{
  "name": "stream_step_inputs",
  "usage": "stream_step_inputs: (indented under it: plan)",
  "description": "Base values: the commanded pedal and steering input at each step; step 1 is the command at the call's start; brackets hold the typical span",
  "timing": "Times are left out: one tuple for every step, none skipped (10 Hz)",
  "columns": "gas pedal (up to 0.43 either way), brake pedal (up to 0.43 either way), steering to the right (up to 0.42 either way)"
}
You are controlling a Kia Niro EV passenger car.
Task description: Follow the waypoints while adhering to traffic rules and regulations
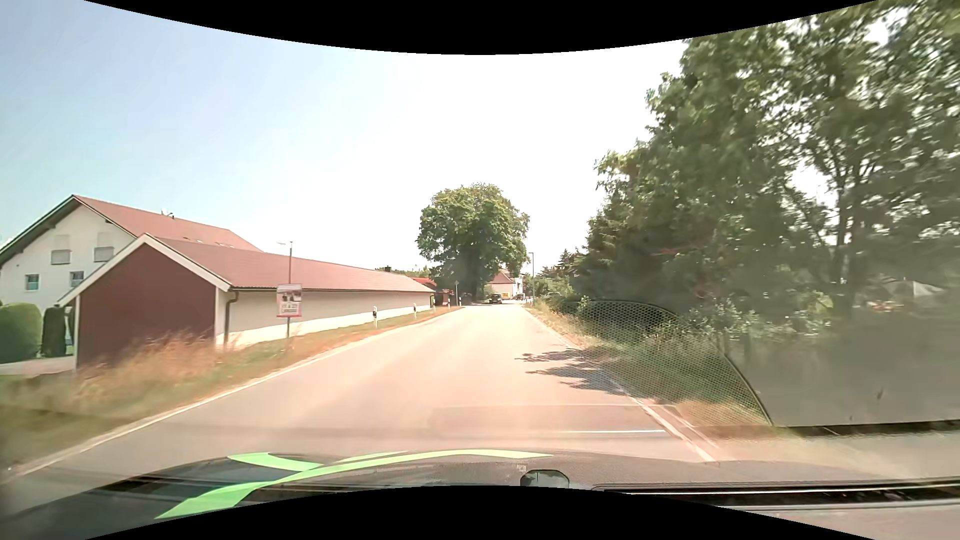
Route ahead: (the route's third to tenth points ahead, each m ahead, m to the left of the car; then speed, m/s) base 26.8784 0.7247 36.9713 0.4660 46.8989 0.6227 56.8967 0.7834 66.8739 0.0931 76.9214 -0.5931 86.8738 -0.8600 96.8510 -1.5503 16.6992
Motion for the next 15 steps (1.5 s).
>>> stream_step_inputs:
  plan:
    - [0.0, 0.0, 0.0]
    - [0.0, 0.0, 0.0]
    - [0.0, 0.0, -0.001]
    - [0.0, 0.0, -0.001]
    - [0.0, 0.0, 0.0]
    - [0.0, 0.0, -0.001]
    - [0.0, 0.0, -0.001]
    - [0.028, 0.0, -0.001]
    - [0.028, 0.0, -0.001]
    - [0.028, 0.0, -0.001]
    - [0.028, 0.0, 0.0]
    - [0.039, 0.0, 0.0]
    - [0.047, 0.0, 0.0]
    - [0.067, 0.0, 0.0]
    - [0.067, 0.0, 0.0]
